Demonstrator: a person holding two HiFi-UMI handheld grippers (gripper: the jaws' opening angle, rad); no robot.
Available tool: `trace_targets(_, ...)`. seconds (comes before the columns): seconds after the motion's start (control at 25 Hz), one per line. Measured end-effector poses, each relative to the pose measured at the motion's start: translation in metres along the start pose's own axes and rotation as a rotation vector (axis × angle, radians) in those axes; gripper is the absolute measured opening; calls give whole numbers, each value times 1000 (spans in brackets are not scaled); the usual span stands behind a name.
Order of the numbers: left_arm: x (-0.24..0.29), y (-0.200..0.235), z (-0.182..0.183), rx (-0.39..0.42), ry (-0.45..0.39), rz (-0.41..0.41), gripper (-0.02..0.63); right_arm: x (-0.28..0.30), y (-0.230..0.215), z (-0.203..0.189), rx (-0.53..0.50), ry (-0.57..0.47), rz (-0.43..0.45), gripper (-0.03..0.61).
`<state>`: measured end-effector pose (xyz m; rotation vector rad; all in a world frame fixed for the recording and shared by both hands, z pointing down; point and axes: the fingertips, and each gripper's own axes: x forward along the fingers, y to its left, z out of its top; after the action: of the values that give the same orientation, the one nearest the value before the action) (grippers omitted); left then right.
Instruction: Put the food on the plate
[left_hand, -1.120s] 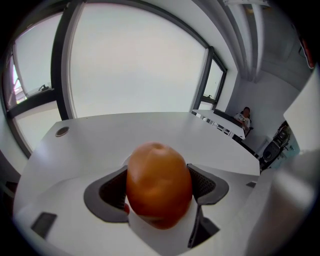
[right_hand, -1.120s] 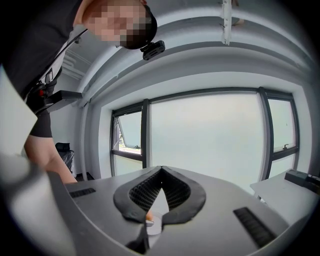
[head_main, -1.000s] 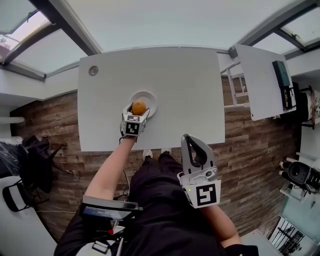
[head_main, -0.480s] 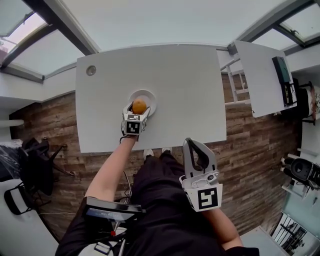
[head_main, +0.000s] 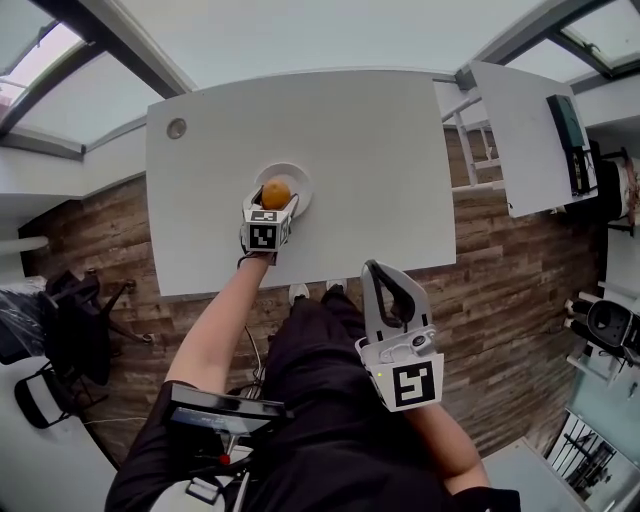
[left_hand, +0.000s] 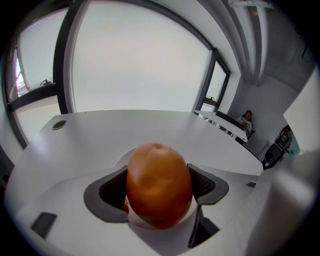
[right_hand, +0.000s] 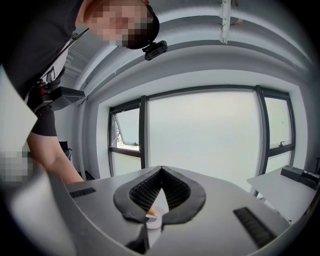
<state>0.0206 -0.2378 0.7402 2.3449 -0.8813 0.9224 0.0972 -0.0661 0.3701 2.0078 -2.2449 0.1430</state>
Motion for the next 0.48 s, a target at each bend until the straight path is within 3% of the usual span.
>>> trace_targets(0.48, 4, 1, -1, 7, 0, -7, 344, 20, 16, 2, 29, 2, 45, -3)
